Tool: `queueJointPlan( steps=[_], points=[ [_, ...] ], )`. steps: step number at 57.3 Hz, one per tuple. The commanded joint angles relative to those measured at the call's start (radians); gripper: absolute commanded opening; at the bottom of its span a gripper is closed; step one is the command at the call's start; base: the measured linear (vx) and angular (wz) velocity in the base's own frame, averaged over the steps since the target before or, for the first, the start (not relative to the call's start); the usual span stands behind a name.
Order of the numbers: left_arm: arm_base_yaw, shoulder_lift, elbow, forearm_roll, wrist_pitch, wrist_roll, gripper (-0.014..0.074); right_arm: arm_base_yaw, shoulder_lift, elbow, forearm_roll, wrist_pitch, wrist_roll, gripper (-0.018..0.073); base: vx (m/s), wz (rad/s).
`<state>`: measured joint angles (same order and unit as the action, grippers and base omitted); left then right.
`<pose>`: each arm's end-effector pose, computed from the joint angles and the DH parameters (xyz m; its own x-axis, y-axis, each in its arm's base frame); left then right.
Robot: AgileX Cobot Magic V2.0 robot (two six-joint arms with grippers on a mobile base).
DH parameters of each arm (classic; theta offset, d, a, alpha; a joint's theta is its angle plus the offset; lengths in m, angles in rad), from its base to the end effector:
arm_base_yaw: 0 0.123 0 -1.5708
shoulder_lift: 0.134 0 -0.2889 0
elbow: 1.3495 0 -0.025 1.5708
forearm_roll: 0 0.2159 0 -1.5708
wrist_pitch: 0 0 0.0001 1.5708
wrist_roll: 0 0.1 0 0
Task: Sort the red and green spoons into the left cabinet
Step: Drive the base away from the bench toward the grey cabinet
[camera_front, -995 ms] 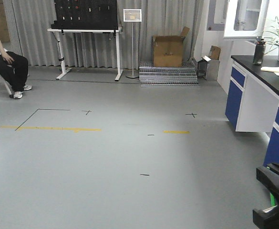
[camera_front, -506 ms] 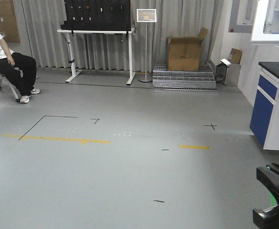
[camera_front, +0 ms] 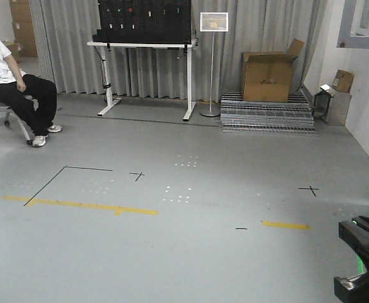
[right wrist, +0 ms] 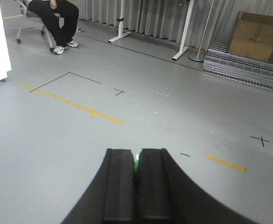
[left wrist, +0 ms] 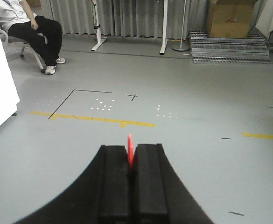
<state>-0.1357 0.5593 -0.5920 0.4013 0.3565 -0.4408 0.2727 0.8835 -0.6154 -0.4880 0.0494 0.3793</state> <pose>0.0871 0.0019 0.3375 -0.2065 -0.0341 -0.9778 -0.0110 0.9994 -0.0325 0.1571 0.0415 0.3322 -0.1864 -0.1642 -0.9687 -0.2692 0.9567 -0.1104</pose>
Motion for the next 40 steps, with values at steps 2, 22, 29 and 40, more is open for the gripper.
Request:
queueJointPlan(
  steps=[2,22,29,40],
  points=[
    [-0.004,-0.001,-0.028,0.005,-0.072,-0.010,0.0065,-0.002,-0.012,-0.030,-0.003,-0.072,-0.002,-0.0006,0.64,0.04],
    [-0.004,-0.001,-0.028,0.005,-0.072,-0.010,0.0065,-0.002,-0.012,-0.030,-0.003,-0.072,-0.002,-0.0006,0.65,-0.04],
    [-0.004,-0.001,-0.028,0.005,-0.072,-0.010,0.0065,-0.002,-0.012,-0.030,-0.003,-0.072,-0.002,-0.0006,0.67,-0.11],
    [-0.004,-0.001,-0.029,0.005,-0.071,-0.010,0.0065,-0.002,-0.012,-0.030,-0.003,-0.072,-0.002,-0.0006,0.67,-0.14]
  ],
)
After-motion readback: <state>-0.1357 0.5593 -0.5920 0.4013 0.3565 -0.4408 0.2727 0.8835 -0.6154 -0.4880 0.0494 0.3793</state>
